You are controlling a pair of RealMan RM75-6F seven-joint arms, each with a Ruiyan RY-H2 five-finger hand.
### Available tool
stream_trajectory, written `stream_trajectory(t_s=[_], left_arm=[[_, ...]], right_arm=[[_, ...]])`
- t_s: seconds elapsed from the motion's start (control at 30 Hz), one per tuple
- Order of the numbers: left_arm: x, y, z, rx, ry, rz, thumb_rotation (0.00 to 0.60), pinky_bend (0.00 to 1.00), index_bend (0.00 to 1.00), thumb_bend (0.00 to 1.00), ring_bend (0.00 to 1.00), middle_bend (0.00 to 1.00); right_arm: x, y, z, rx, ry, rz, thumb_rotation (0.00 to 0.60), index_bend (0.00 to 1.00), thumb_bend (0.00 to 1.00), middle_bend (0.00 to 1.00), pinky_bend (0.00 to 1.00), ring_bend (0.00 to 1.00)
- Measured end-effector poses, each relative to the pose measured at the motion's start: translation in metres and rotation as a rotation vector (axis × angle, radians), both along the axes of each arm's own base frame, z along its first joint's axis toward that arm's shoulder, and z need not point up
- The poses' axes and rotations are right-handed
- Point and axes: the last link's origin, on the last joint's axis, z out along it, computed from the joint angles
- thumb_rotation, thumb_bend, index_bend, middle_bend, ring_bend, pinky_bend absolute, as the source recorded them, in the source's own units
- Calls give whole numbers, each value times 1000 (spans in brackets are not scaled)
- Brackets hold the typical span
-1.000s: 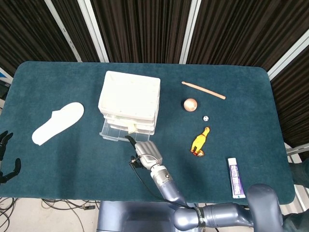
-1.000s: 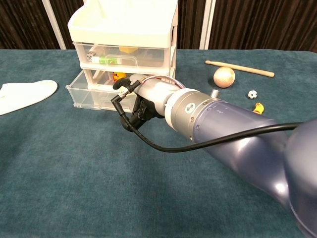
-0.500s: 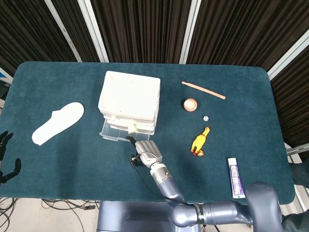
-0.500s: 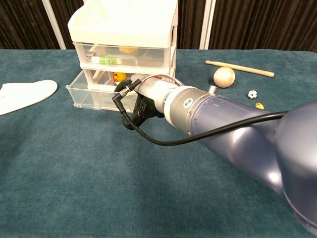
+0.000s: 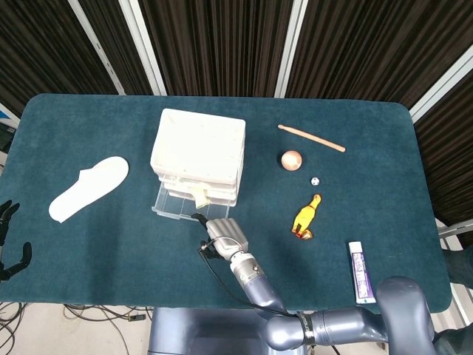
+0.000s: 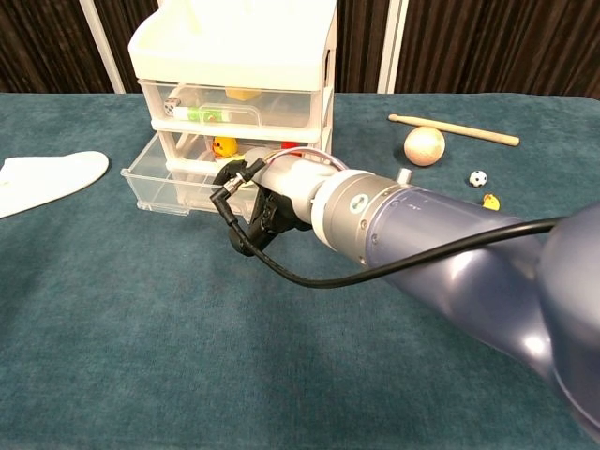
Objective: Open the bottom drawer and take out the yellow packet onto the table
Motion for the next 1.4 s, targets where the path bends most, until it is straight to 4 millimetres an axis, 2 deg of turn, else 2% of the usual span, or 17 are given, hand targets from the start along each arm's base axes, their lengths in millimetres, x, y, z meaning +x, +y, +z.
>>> stream_trajectory(t_s=[0.7, 0.93, 1.13, 1.3, 1.4], left_arm=[[0, 0, 0, 3, 4, 0, 600, 0, 31, 514, 0, 0], [0, 0, 0, 2, 5, 1, 600, 0, 31, 514, 0, 0], [0, 0, 0, 0, 5, 2, 600, 0, 31, 514, 0, 0], [0, 0, 0, 0, 6, 1, 600, 0, 31, 514, 0, 0], [0, 0, 0, -1, 5, 0, 600, 0, 31, 514, 0, 0]], right_arm=[[-7, 16, 9, 40, 13, 40, 600, 192, 562, 1000, 1000, 1000], [-4, 15, 14, 22, -27, 30, 600, 119, 563, 1000, 1000, 1000], [-1, 16, 20, 28, -109, 19, 600, 116, 551, 1000, 1000, 1000], [1, 17, 29, 39, -139, 36, 600, 124, 495, 1000, 1000, 1000], [4, 13, 36, 17, -149, 62, 600, 135, 412, 1000, 1000, 1000]])
